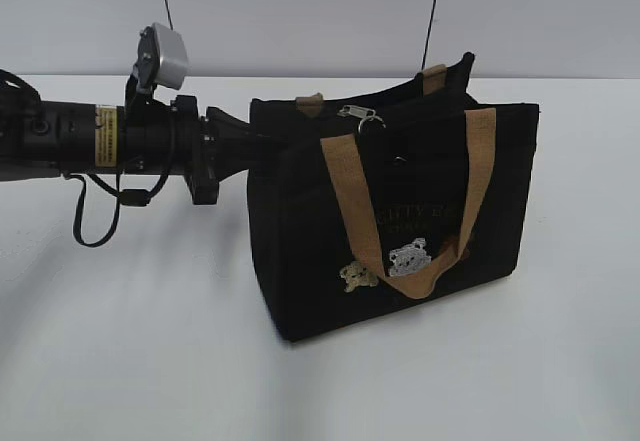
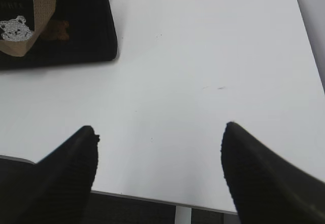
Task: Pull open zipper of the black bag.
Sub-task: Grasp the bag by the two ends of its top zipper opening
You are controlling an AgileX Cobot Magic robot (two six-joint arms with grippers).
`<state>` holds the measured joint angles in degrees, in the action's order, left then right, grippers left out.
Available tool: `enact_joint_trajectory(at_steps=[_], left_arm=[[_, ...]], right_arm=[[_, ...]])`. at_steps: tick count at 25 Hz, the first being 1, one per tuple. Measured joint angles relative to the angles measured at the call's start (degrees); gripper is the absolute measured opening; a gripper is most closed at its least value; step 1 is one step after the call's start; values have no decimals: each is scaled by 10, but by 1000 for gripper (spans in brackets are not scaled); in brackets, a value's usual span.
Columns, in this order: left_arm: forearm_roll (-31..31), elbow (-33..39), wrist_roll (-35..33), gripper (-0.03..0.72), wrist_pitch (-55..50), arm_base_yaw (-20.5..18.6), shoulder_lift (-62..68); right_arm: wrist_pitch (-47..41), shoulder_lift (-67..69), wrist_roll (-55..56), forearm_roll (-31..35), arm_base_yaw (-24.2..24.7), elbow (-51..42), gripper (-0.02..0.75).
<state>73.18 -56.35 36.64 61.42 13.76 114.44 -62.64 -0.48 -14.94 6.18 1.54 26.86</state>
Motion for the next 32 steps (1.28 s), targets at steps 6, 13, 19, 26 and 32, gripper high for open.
enact_joint_trajectory(at_steps=[6,13,19,26,32], left_arm=[[0,0,0,17,4,1,0],[20,0,0,16,10,1,0],[27,0,0,16,13,1,0],[41,0,0,15,19,1,0],[45,0,0,15,21,1,0]], right_arm=[[0,0,0,0,0,0,575],[0,0,0,-1,0,0,575],[0,0,0,-1,0,0,575],[14,55,12,35,0,26,575],[106,177,-11,116,0,55,553]])
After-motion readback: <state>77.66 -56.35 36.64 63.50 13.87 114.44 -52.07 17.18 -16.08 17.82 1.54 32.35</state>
